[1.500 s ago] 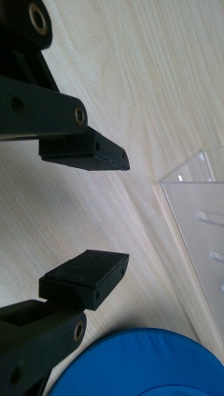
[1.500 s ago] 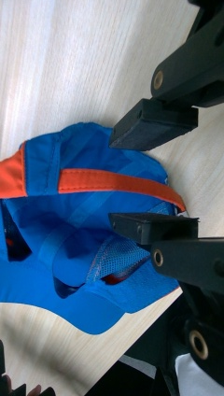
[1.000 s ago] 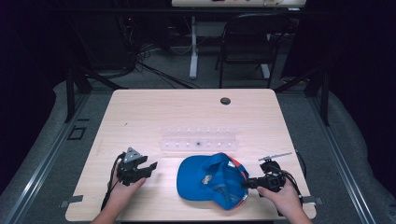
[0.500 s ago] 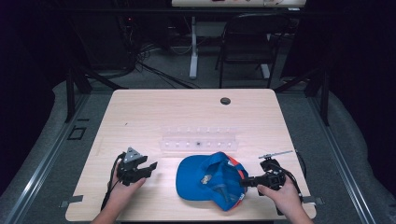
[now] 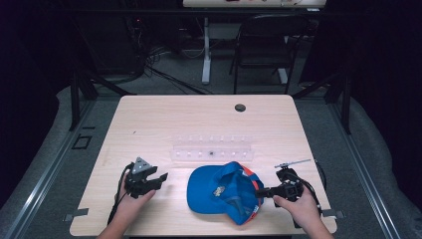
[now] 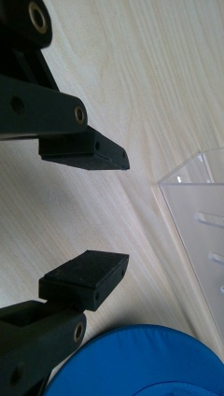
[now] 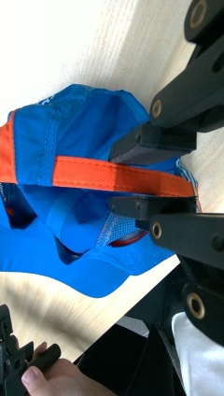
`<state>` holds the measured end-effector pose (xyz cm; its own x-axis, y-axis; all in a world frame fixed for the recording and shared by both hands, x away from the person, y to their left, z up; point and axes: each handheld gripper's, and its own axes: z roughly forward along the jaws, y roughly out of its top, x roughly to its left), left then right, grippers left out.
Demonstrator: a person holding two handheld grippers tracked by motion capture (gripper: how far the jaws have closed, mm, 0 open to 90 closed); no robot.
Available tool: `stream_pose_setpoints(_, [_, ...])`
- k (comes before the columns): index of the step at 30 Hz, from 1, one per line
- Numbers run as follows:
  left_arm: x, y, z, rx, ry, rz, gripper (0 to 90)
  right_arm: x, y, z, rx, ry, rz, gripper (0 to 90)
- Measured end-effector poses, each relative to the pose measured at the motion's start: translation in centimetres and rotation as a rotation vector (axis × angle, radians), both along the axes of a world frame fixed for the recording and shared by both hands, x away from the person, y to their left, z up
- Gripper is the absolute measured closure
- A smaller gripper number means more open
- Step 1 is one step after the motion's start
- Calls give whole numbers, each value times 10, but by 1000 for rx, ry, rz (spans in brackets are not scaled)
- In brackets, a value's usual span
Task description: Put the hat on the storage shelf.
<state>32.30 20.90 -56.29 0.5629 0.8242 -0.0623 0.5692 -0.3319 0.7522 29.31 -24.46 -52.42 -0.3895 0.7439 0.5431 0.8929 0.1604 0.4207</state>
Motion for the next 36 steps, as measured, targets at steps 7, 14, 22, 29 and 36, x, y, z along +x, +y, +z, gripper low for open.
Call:
stream_pose_setpoints(7, [0,0,0,0,0,1,483,0,1,1,4,18,-7,772])
stream_pose_setpoints(14, [0,0,0,-1,-2,1,483,1,-2,7,11,28,-32,776])
stream_pose_setpoints(22, [0,0,0,-1,-1,1,482,2,-6,16,-7,34,-86,778])
stream_pose_setpoints(29, [0,0,0,-2,-1,2,482,6,-9,25,-41,54,-85,778])
stream_pose_setpoints(36, [0,1,0,-4,-2,4,482,12,-13,39,-107,99,-65,779])
